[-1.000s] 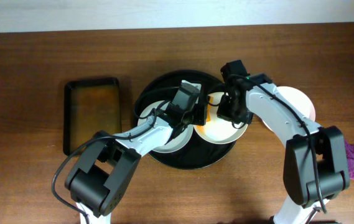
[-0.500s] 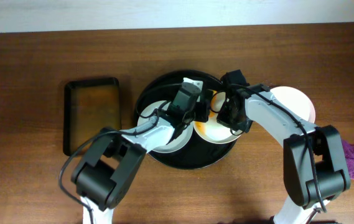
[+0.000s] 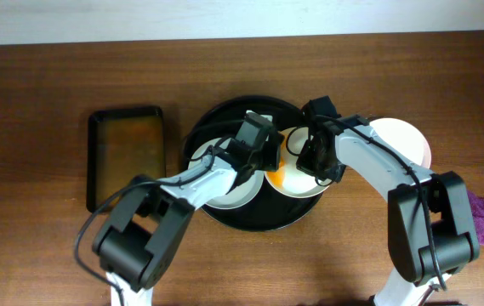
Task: Clean dirty plates on tray and stack at the side
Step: 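Hold the plate with the right gripper while the left gripper scrubs it with the sponge, then carry the plate right with the right gripper and stack it on the first plate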
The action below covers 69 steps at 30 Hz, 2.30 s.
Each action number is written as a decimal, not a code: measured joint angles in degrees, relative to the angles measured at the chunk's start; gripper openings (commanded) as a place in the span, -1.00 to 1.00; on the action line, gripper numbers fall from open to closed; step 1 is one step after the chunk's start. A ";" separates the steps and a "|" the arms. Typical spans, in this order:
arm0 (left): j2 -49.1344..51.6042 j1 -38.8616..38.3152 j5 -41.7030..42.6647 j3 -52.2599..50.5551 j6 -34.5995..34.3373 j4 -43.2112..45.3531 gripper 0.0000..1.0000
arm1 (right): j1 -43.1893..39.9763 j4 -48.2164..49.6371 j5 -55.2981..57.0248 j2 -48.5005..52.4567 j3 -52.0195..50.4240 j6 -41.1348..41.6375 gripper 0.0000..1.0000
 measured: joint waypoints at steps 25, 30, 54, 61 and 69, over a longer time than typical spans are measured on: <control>-21.40 22.95 0.55 -1.27 2.67 -36.22 -0.99 | -15.78 -8.09 -12.94 -2.40 1.05 -26.60 -0.29; -21.40 22.95 0.57 -1.27 2.67 -36.26 -0.99 | -15.78 -3.80 -14.43 -2.40 -2.95 -26.73 -0.55; -21.40 22.95 0.55 -1.29 2.67 -36.11 -0.99 | 17.92 -13.49 54.40 -8.22 12.59 -29.03 -0.92; -21.40 22.95 0.55 -1.29 2.69 -36.11 -1.00 | 19.47 -13.22 62.62 -8.22 12.59 -28.06 -0.92; -21.40 22.95 0.52 -1.29 2.69 -36.11 -1.00 | 12.35 -13.14 53.11 -8.22 12.61 -22.69 -0.92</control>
